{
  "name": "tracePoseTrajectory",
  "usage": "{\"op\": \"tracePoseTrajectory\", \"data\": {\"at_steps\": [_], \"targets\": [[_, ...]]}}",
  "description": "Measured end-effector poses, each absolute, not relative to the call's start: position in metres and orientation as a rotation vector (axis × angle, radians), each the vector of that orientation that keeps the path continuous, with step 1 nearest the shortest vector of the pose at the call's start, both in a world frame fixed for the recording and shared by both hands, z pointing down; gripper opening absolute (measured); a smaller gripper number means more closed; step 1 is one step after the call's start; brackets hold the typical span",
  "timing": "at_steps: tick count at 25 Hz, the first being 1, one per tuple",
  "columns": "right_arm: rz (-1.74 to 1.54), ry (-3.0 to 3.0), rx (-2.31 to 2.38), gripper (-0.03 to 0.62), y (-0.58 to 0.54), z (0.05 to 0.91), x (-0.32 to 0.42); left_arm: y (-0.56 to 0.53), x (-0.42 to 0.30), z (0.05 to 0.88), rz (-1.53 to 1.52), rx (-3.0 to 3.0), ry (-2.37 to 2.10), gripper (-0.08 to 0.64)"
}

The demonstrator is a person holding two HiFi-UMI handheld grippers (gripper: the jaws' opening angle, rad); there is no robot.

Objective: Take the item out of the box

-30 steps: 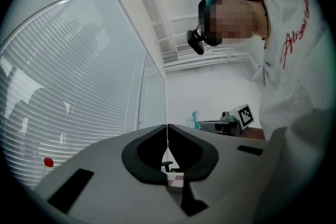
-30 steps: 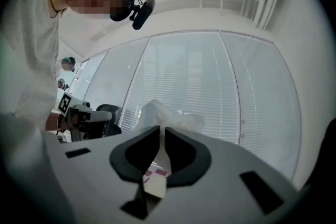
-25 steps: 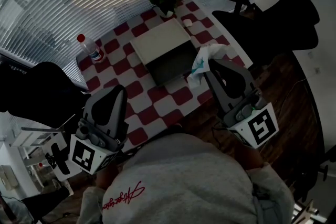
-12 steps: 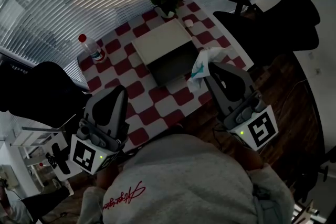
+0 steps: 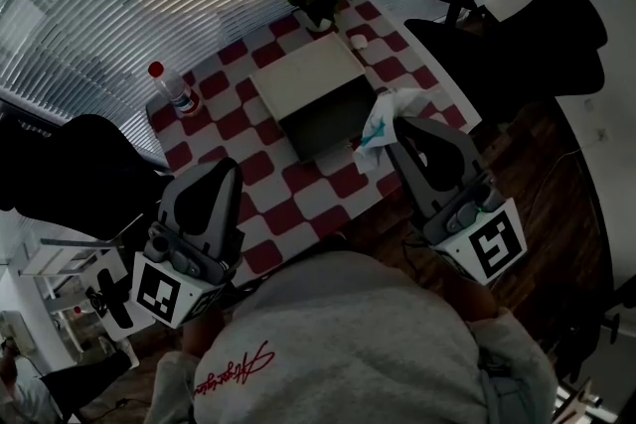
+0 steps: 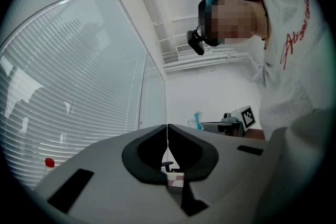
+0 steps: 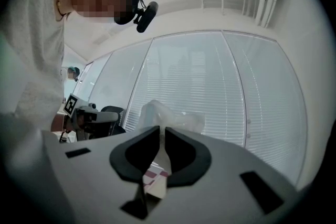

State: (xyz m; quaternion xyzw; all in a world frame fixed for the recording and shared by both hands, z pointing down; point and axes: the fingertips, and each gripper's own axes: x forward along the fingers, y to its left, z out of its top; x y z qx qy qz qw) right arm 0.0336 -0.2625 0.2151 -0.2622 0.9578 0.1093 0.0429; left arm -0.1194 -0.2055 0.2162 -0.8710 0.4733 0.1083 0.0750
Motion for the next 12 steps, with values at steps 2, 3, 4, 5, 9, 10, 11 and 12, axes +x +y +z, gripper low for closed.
{"op": "tracePoseTrajectory", "data": {"at_steps": [2, 3, 4, 5, 9, 10, 11, 12], "targets": [[0.337, 2.928, -0.799, 0.041, -0.2612, 0.2142, 0.0328, -0.2054, -0.1200, 0.2140, 0.345, -2.608, 1.421, 0.017], [0.341, 2.927, -0.798, 0.041, -0.2608, 0.2135, 0.0324, -0.2058, -0.1204, 0.2129, 0.353, -2.606, 1.424, 0.017], [0.344, 2.926, -0.796, 0.041, -0.2607, 0.2129, 0.0319, -0.2063, -0.1209, 0.2125, 0.355, -2.604, 1.426, 0.017], [0.346, 2.926, -0.794, 0.041, -0.2606, 0.2125, 0.0314, -0.2066, -0.1215, 0.2140, 0.348, -2.605, 1.428, 0.017], [0.360, 2.926, -0.796, 0.041, -0.2606, 0.2136, 0.0308, -0.2076, -0.1236, 0.2195, 0.316, -2.602, 1.429, 0.017], [0.363, 2.928, -0.799, 0.041, -0.2611, 0.2140, 0.0308, -0.2082, -0.1234, 0.2188, 0.320, -2.602, 1.426, 0.017], [0.364, 2.930, -0.803, 0.041, -0.2617, 0.2145, 0.0308, -0.2086, -0.1230, 0.2190, 0.320, -2.607, 1.426, 0.017], [0.365, 2.933, -0.806, 0.041, -0.2622, 0.2150, 0.0308, -0.2089, -0.1228, 0.2196, 0.317, -2.614, 1.426, 0.017]]}}
